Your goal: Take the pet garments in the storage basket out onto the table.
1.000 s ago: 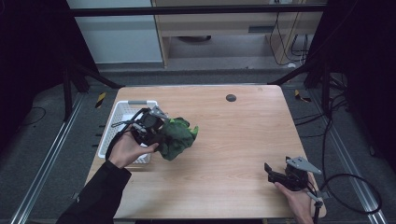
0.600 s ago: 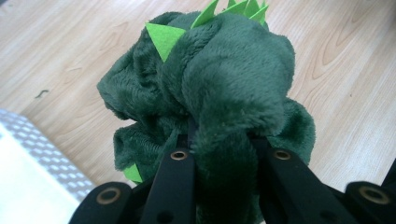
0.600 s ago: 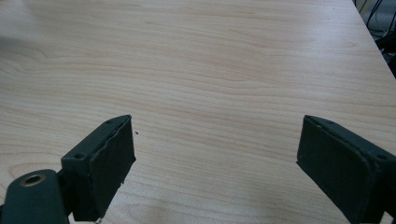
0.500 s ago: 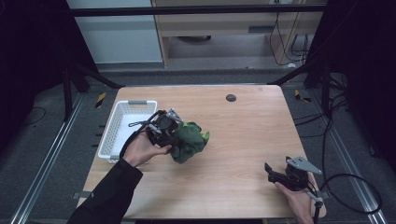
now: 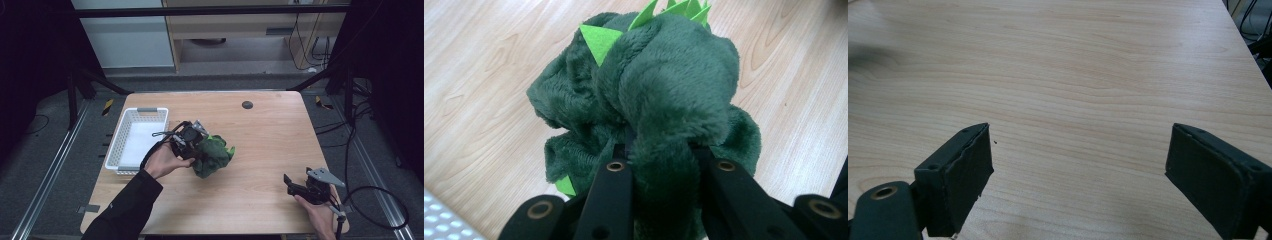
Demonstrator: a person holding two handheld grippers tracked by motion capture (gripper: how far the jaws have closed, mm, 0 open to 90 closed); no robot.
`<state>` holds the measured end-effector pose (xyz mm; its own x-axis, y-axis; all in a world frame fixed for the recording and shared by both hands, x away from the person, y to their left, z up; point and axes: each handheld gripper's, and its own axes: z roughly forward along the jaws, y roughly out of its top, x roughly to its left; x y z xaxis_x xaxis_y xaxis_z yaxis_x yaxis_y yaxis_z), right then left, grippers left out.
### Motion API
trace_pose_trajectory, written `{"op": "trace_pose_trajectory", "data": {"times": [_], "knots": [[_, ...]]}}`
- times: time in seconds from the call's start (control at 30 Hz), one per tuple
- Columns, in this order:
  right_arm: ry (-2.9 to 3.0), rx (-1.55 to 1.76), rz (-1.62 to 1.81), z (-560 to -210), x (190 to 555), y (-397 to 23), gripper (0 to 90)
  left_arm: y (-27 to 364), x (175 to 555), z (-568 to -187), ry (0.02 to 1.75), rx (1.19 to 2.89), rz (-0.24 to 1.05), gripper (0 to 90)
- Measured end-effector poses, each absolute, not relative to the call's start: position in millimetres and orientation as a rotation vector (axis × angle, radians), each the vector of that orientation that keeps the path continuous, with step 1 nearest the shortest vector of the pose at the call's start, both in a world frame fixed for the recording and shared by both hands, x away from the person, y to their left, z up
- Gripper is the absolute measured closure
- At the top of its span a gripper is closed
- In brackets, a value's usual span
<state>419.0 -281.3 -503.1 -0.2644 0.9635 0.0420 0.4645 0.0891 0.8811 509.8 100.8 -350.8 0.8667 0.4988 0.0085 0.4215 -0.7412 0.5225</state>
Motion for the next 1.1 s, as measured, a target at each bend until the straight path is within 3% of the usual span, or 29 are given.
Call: {"op": "trace_pose_trajectory", "data": {"times": [1.1], "knots": [[1.791,1.404,1.12,-503.3,418.8,-282.1,11.5,79.2,509.8,-410.6,0.591,2.577,0.063,78.8]]}}
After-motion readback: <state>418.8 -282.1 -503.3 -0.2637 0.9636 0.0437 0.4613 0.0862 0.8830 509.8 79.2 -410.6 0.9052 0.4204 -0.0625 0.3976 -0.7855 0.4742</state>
